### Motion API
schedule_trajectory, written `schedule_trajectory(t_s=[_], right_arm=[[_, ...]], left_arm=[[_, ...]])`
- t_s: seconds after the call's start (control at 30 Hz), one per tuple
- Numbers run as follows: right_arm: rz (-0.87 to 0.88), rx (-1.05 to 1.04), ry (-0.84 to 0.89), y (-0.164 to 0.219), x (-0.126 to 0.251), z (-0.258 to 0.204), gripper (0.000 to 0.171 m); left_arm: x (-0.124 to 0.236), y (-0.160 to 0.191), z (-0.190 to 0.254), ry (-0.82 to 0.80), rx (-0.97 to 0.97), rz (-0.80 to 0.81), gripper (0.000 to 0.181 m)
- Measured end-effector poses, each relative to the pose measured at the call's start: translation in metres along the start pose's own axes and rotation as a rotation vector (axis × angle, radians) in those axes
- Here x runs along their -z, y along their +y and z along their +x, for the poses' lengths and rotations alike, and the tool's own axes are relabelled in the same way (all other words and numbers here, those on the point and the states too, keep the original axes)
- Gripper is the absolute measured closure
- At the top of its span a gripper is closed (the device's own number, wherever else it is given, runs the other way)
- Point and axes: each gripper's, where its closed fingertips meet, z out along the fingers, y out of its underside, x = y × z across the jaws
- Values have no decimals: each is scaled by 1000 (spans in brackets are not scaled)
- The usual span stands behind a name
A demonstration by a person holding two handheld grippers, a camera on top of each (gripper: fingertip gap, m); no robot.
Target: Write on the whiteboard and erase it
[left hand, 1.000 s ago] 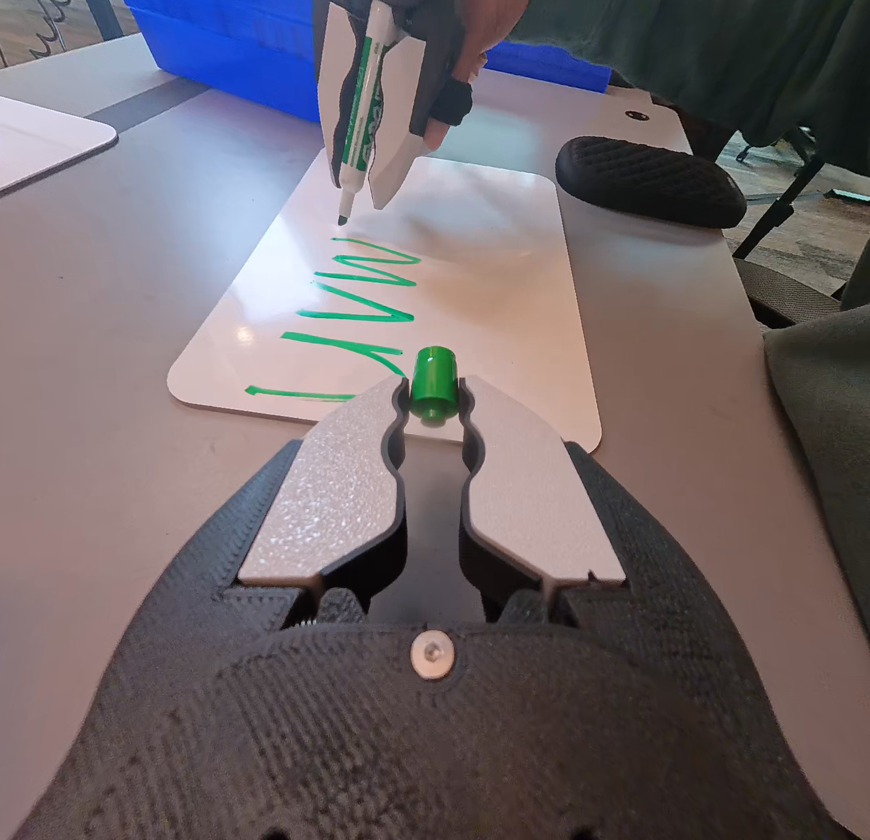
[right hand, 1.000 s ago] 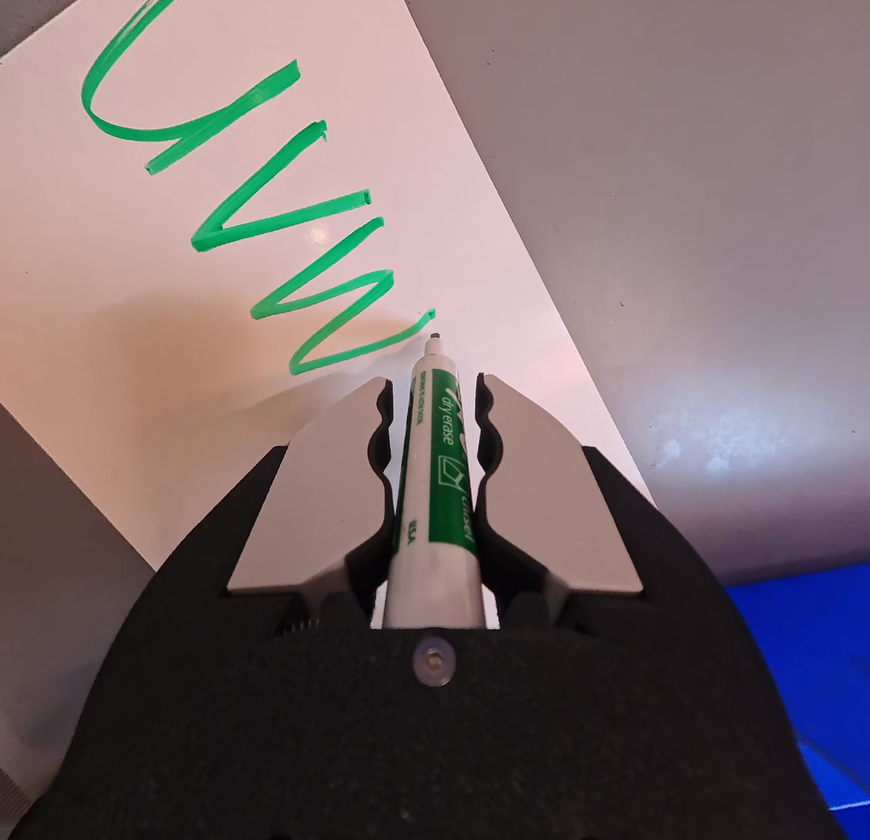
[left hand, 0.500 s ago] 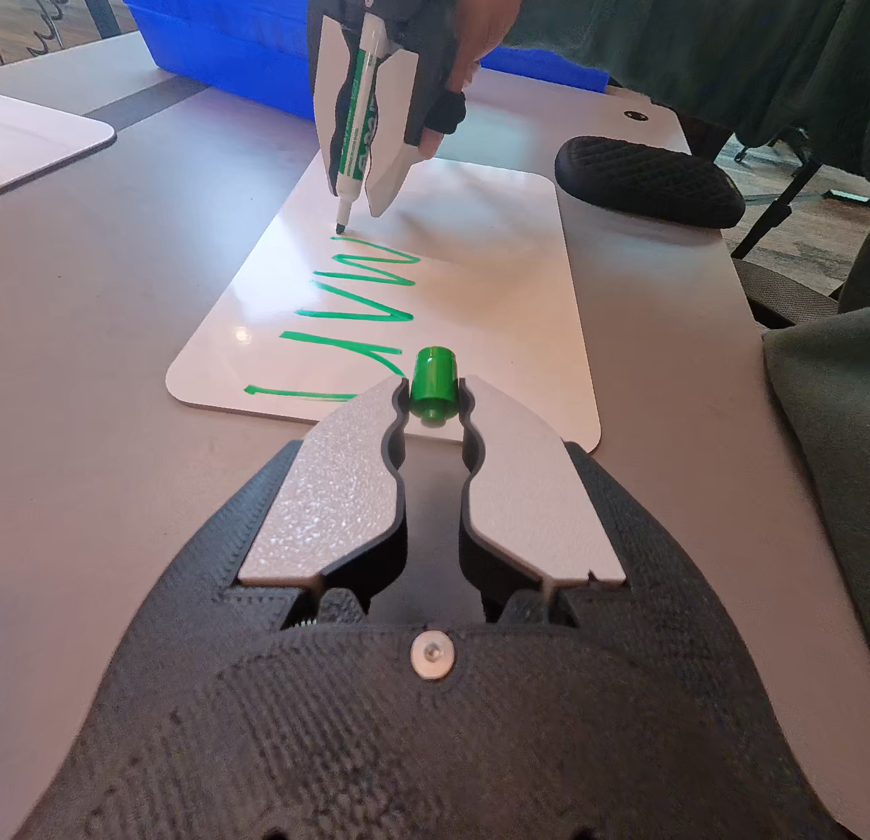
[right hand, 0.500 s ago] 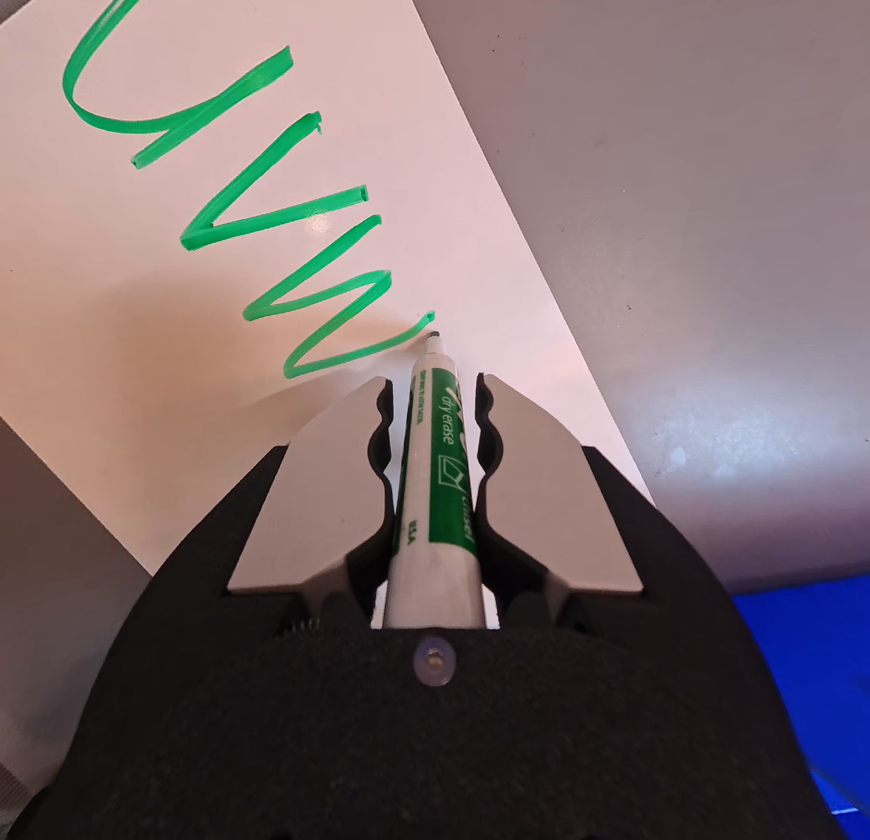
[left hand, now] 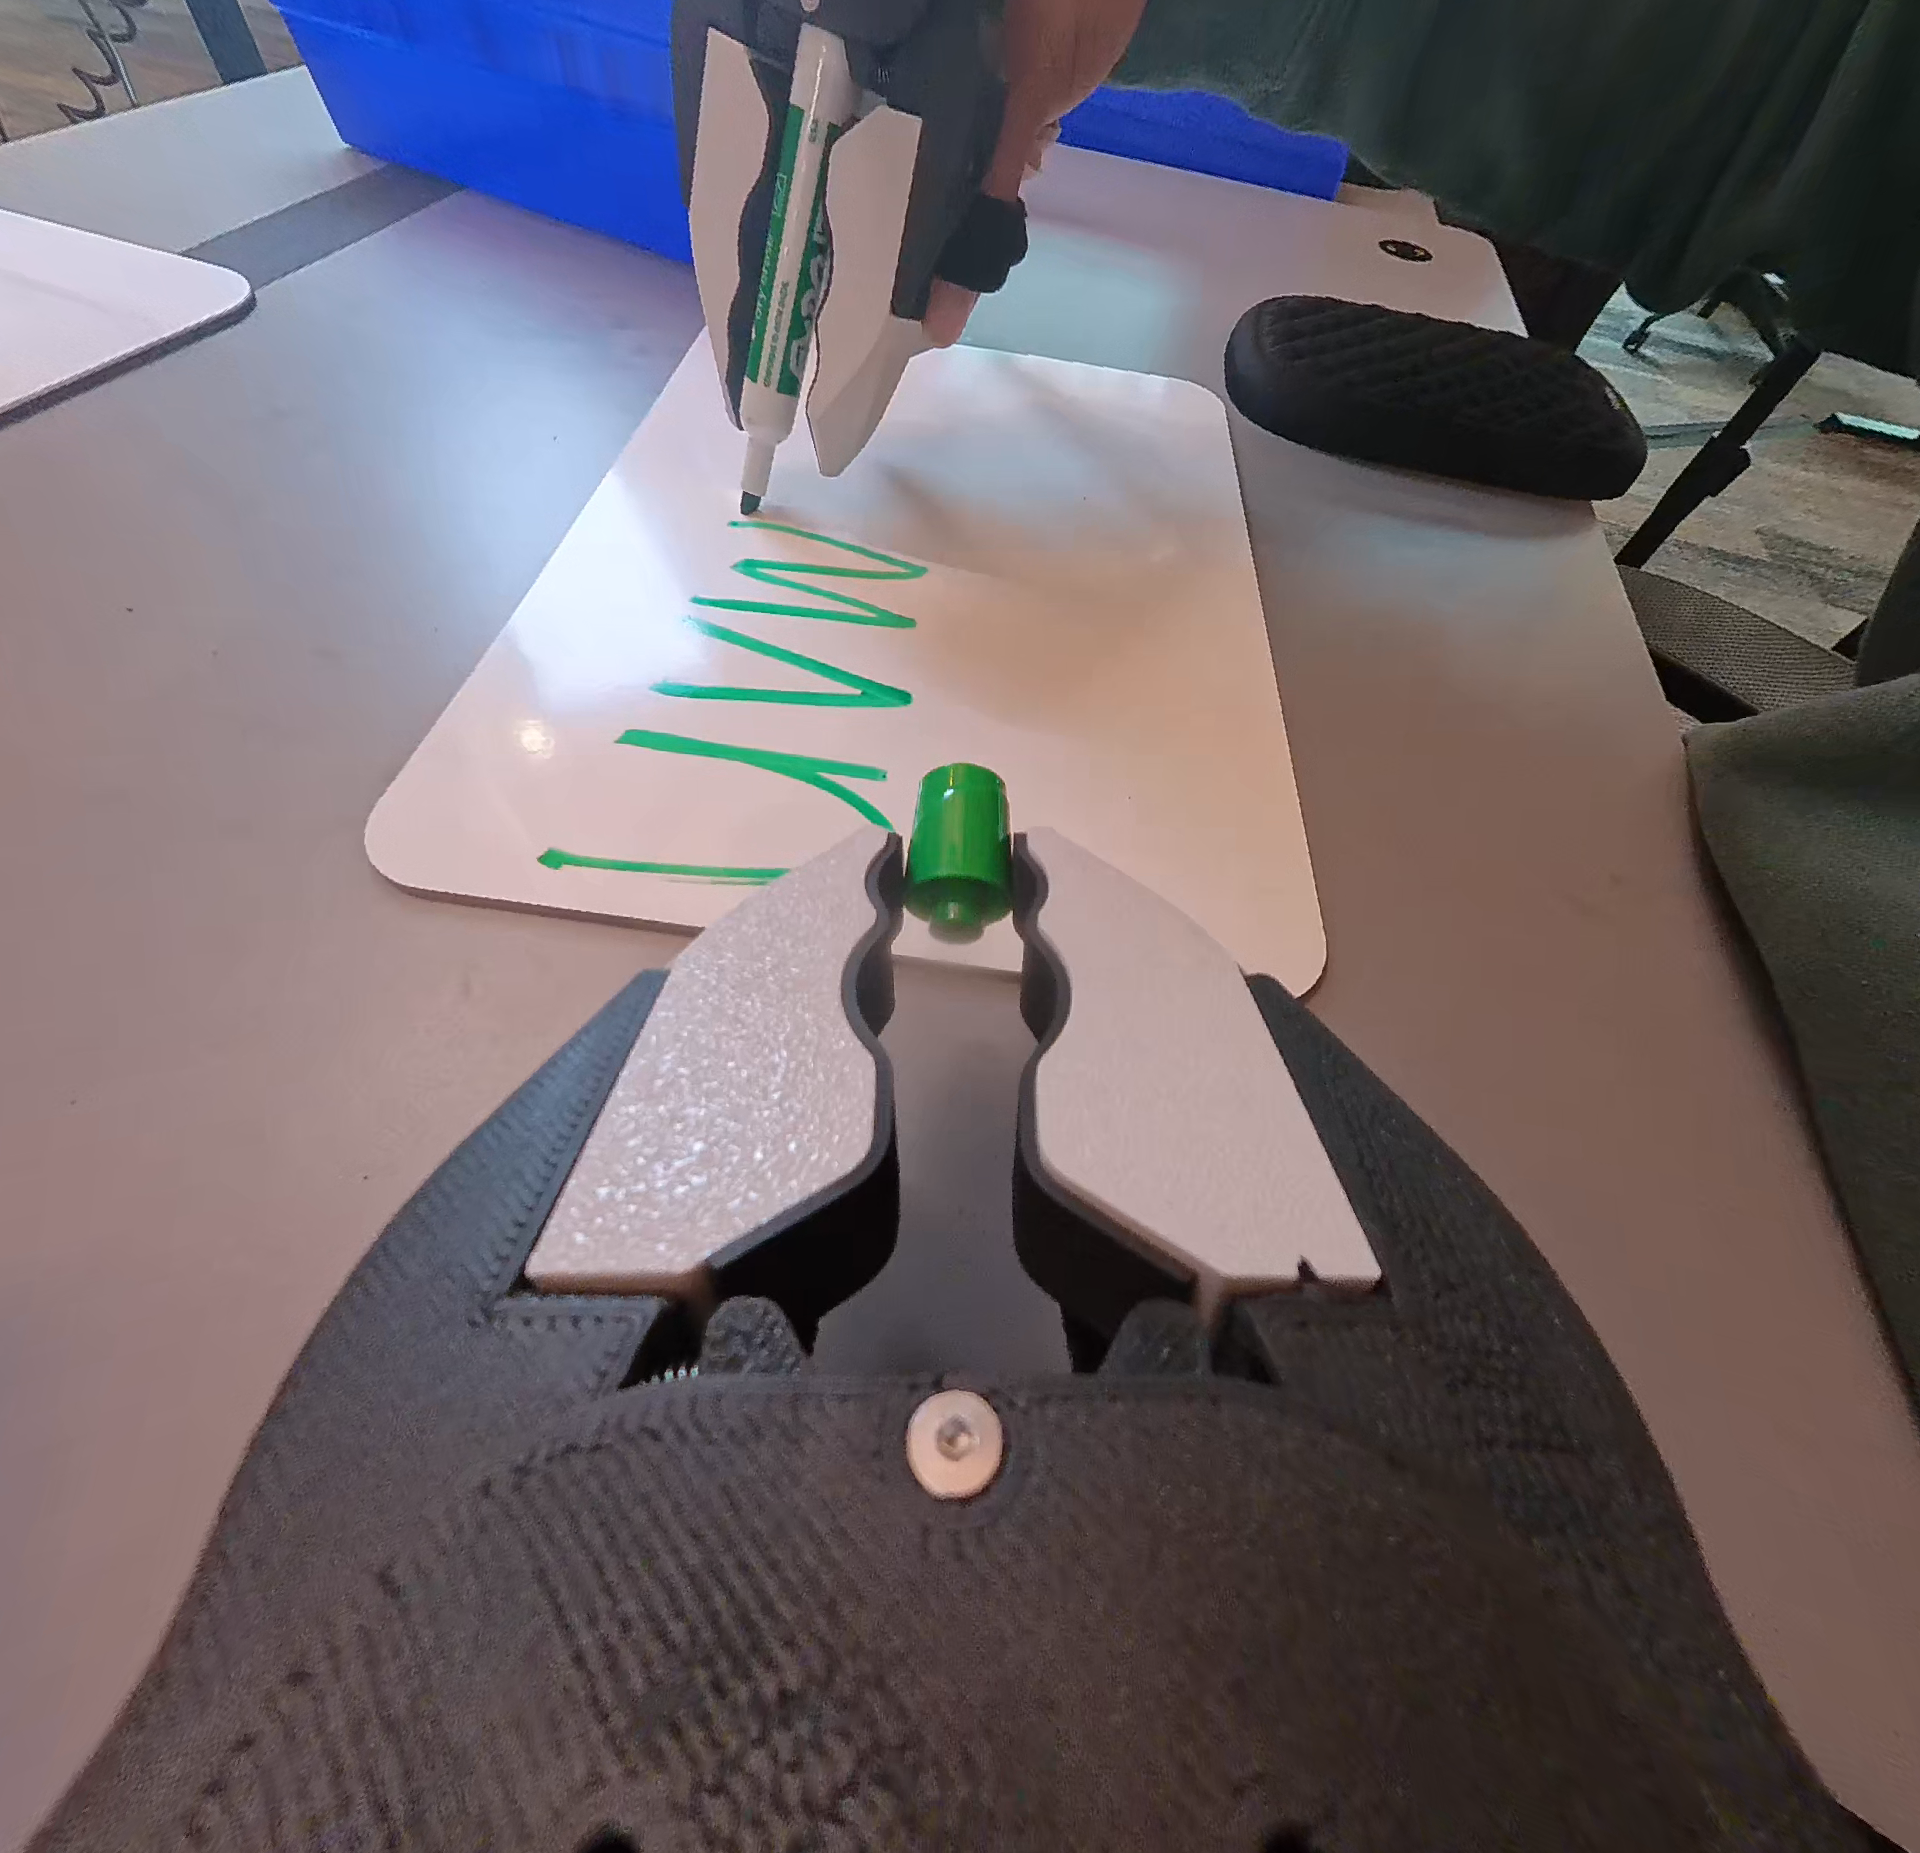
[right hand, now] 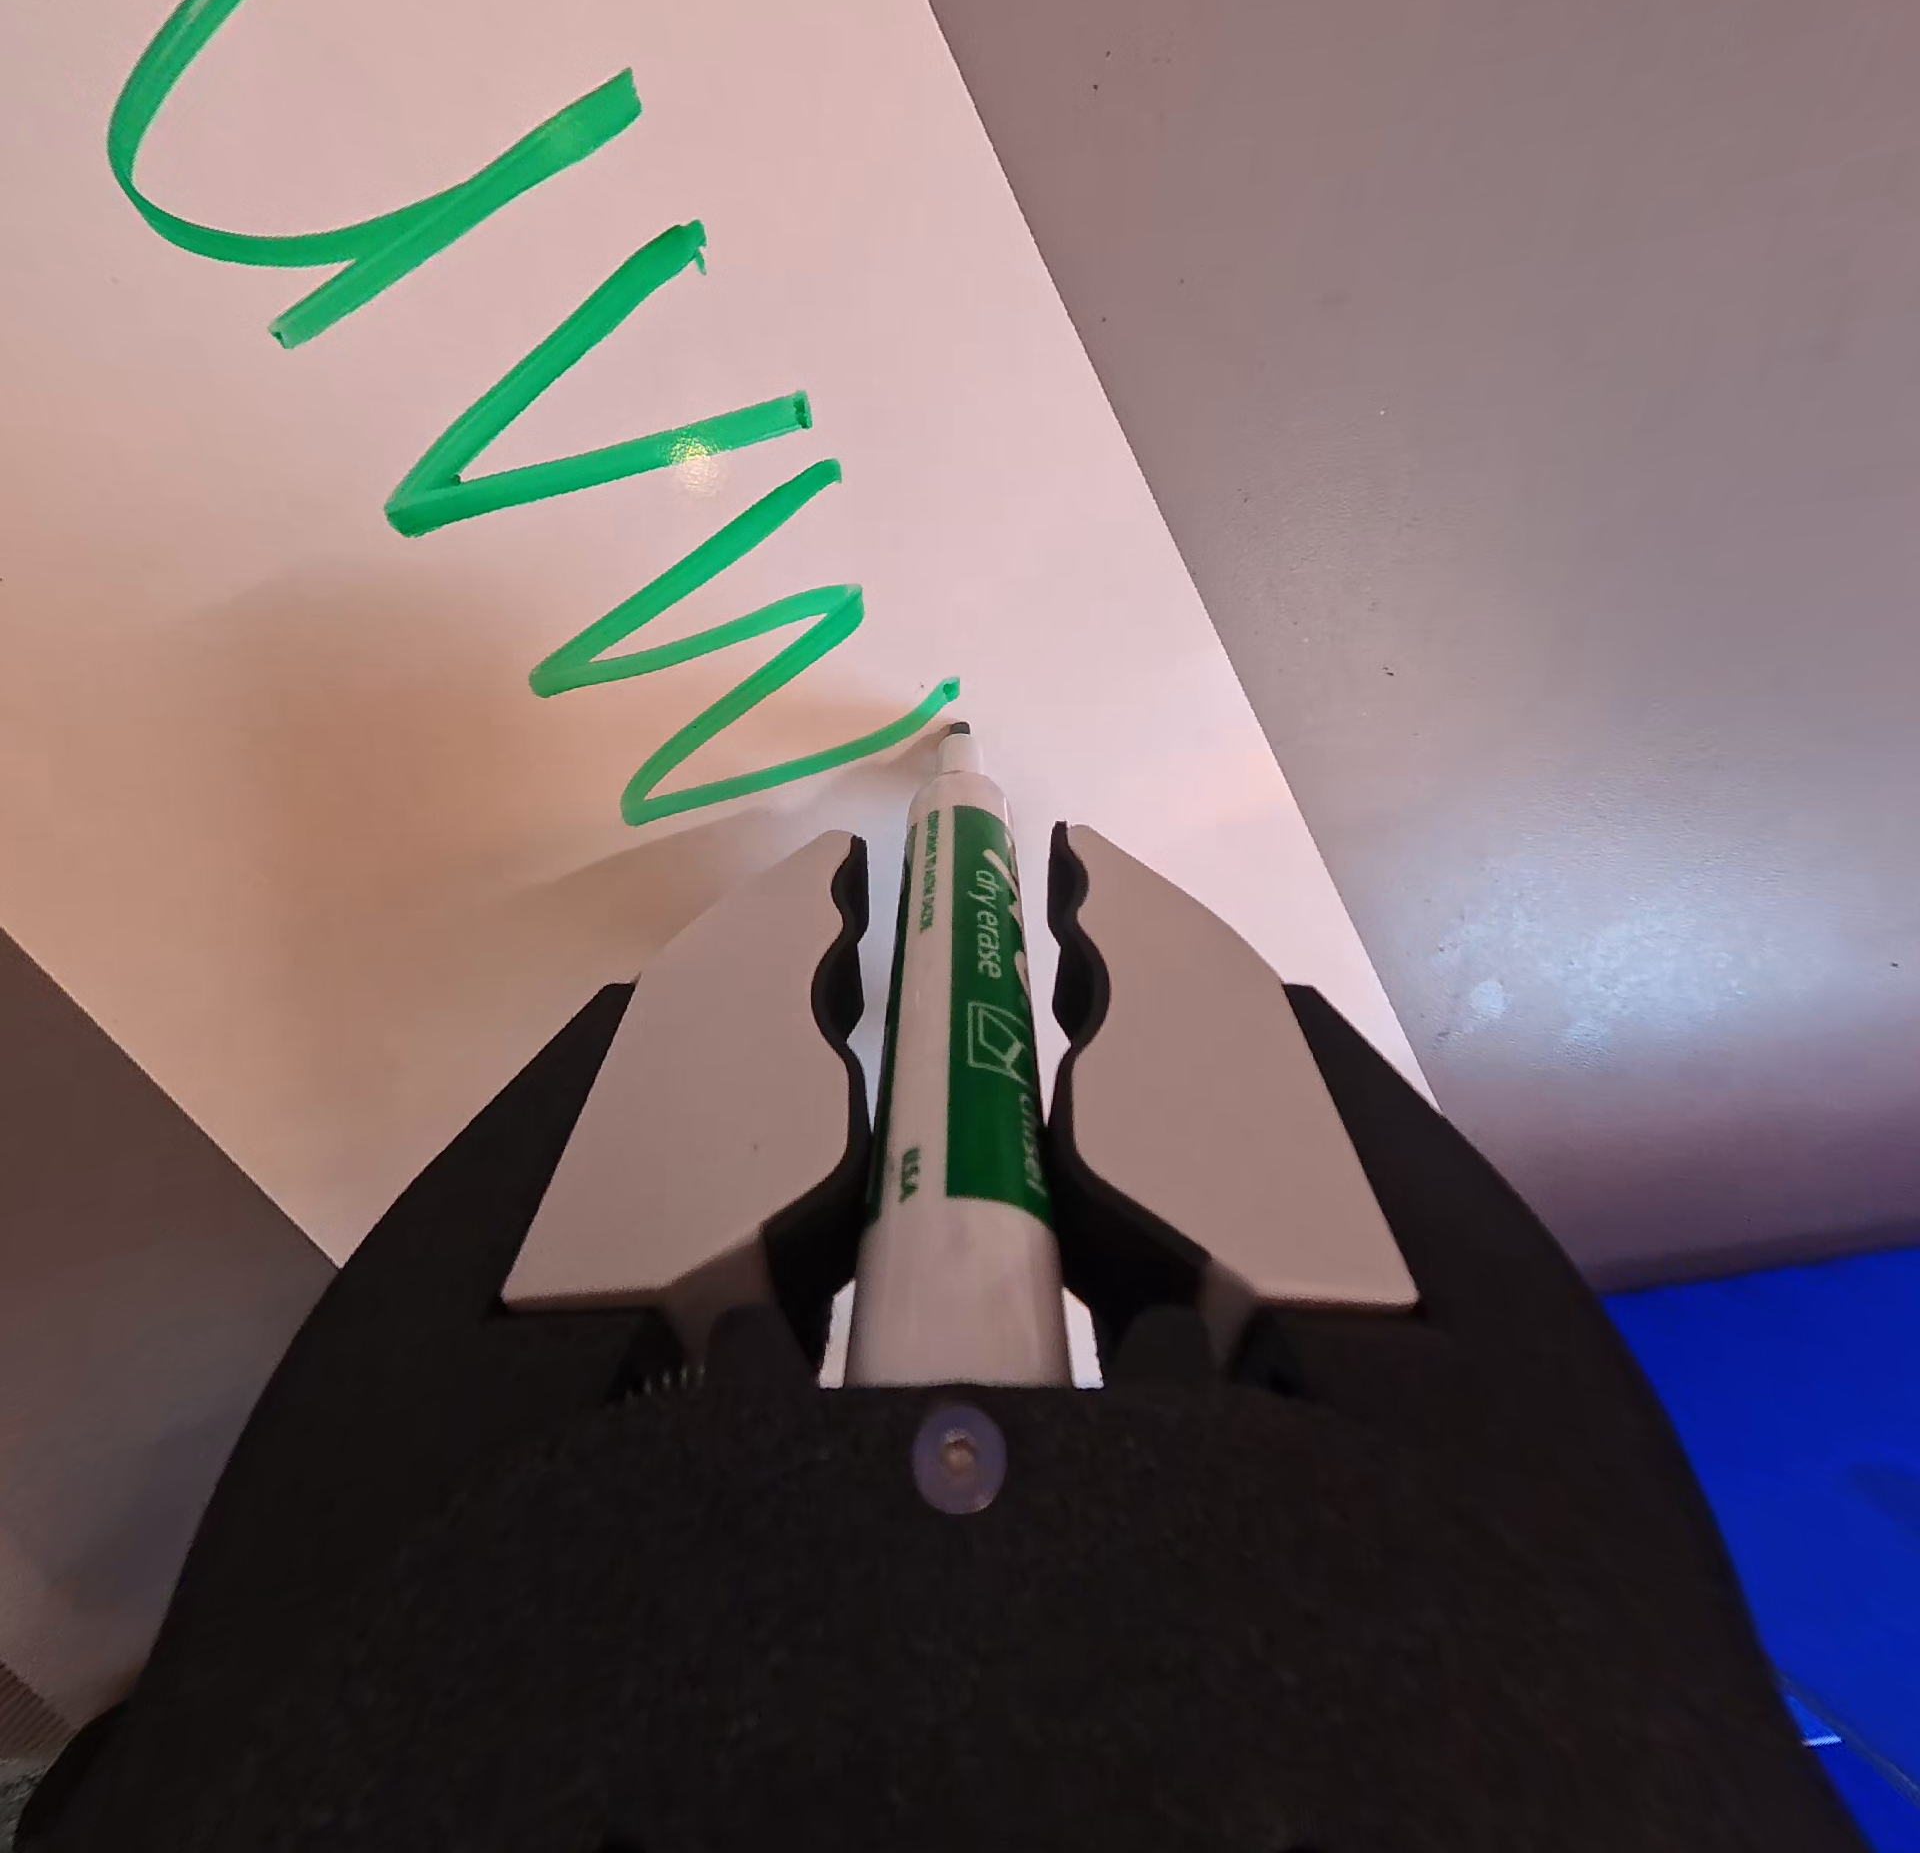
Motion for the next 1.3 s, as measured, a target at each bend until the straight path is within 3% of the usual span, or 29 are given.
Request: schedule_trajectory(t_s=[0.27, 0.67, 1.03, 1.3], right_arm=[[-31, 9, 4, 11, 3, -8, 137], [-126, 8, -10, 59, 22, -38, 137], [-20, -56, 60, 32, 17, 18, 138], [-56, -33, 11, 32, 10, 5, 138]], left_arm=[[0, 0, 0, 0, -3, 0, 162], [-1, 0, 0, 2, -2, -4, 162], [0, 0, -1, 1, 4, -1, 162], [-1, 0, -1, 6, 12, -1, 162]])
